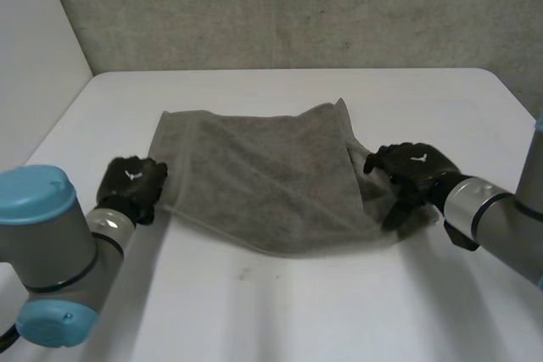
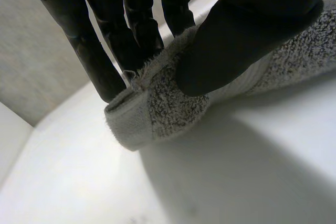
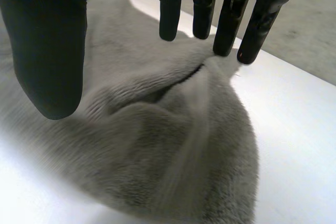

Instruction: Fold the towel.

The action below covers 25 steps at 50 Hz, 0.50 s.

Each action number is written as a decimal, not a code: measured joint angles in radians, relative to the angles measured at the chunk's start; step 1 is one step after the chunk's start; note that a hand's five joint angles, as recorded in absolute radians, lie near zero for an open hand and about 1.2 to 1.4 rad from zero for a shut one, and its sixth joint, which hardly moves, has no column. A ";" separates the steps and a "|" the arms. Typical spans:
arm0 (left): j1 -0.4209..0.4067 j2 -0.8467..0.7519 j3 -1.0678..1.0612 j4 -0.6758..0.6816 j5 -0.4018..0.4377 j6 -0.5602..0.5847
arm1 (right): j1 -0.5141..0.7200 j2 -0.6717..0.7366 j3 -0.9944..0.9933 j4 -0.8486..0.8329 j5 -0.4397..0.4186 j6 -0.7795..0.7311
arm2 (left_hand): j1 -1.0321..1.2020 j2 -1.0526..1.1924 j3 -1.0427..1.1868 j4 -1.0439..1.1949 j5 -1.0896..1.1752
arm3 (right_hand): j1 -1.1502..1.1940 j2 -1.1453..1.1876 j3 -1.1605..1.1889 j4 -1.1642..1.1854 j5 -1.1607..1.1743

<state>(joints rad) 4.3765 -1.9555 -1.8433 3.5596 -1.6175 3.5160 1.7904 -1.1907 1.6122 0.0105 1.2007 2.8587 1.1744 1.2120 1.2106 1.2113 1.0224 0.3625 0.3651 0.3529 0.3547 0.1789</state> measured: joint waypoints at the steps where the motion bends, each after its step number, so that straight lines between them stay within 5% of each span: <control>1: 0.003 0.010 0.001 -0.001 -0.001 0.000 | -0.010 -0.001 -0.005 0.004 0.000 0.015 | 0.000 0.001 0.001 0.001 0.002 | -0.008 -0.004 -0.014 -0.020 -0.015; 12: 0.095 0.119 0.008 -0.022 -0.004 0.002 | -0.127 -0.014 -0.029 0.092 -0.044 0.044 | 0.005 0.005 0.004 0.005 0.008 | -0.009 -0.004 -0.029 -0.037 -0.025; 25: 0.163 0.135 -0.002 -0.050 -0.002 -0.001 | -0.201 0.051 -0.011 0.155 -0.171 -0.366 | 0.005 0.005 0.005 0.005 0.008 | 0.066 -0.001 0.077 0.082 0.066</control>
<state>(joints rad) 4.5391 -1.8209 -1.8456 3.5101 -1.6198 3.5145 1.5891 -1.1399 1.6014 0.1658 1.0302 2.4929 1.1798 1.2173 1.2155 1.2166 1.0308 0.4282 0.3645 0.4303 0.4367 0.2452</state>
